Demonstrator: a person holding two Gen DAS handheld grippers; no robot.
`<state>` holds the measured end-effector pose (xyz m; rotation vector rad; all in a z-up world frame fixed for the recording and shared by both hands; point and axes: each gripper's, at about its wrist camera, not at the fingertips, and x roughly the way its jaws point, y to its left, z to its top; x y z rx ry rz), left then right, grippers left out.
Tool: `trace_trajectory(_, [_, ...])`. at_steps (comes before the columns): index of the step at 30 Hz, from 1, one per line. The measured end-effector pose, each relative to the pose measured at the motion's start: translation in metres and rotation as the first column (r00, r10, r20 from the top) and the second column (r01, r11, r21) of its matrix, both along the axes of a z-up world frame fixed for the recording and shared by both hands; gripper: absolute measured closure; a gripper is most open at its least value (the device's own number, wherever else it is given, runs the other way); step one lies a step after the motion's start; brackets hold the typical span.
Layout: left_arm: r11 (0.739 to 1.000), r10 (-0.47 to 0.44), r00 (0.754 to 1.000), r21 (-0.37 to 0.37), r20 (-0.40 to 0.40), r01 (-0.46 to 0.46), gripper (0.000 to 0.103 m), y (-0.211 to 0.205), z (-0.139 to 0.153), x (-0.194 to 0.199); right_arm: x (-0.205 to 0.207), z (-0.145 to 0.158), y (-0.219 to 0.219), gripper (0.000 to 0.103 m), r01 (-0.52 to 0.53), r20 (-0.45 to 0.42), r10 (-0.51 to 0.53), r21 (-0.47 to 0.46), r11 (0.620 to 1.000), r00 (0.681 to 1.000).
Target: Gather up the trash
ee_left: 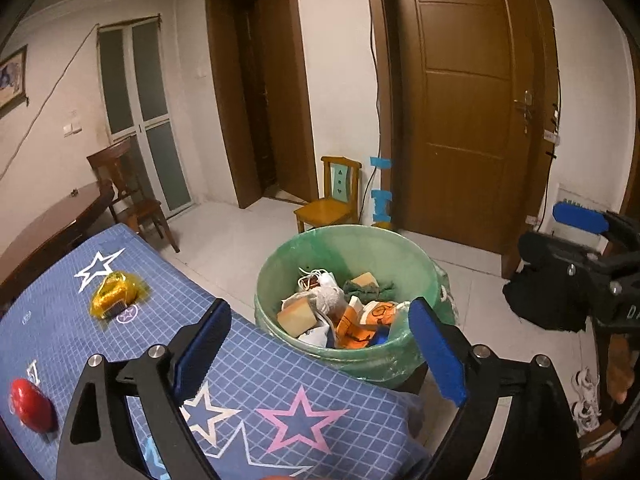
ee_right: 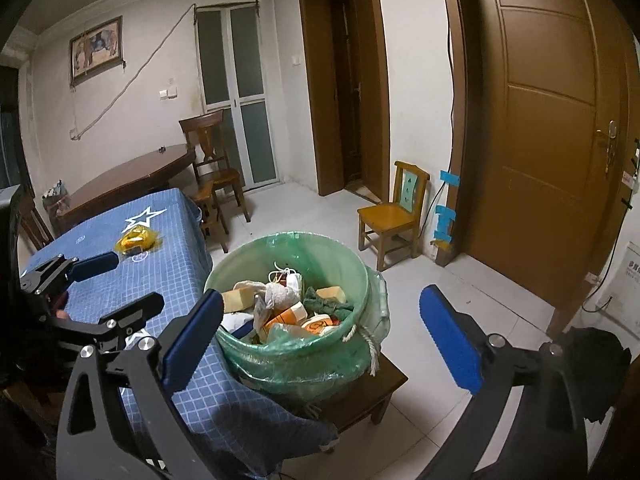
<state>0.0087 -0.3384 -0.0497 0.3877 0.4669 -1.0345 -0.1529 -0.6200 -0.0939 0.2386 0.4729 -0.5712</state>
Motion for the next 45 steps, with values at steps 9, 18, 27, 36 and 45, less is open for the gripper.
trace_trajectory(9, [0.997, 0.031, 0.999, -0.072, 0.011, -0.030, 0.009, -0.001, -0.010, 0.000, -0.001, -0.007, 0.002, 0.007, 0.017, -0.017, -0.017, -0.017, 1.000, 1.000])
trace_trajectory(18, [0.995, 0.036, 0.998, -0.099, 0.053, -0.031, 0.008, -0.006, -0.016, -0.003, -0.003, -0.010, -0.003, 0.006, 0.028, -0.020, -0.028, -0.012, 1.000, 0.999])
trace_trajectory(27, [0.996, 0.020, 0.998, -0.084, 0.054, -0.015, 0.008, -0.010, -0.019, -0.006, -0.004, -0.012, -0.007, 0.006, 0.037, -0.041, -0.038, -0.013, 0.999, 0.998])
trace_trajectory(36, [0.992, -0.016, 0.996, 0.120, -0.089, 0.027, 0.006, -0.023, -0.008, 0.005, 0.004, -0.016, -0.018, 0.006, 0.062, -0.139, -0.058, 0.023, 0.998, 0.989])
trace_trajectory(45, [0.974, 0.008, 0.990, 0.225, -0.140, 0.024, 0.005, -0.031, -0.006, 0.016, 0.015, -0.009, -0.014, 0.006, 0.018, -0.162, -0.006, 0.073, 0.997, 0.987])
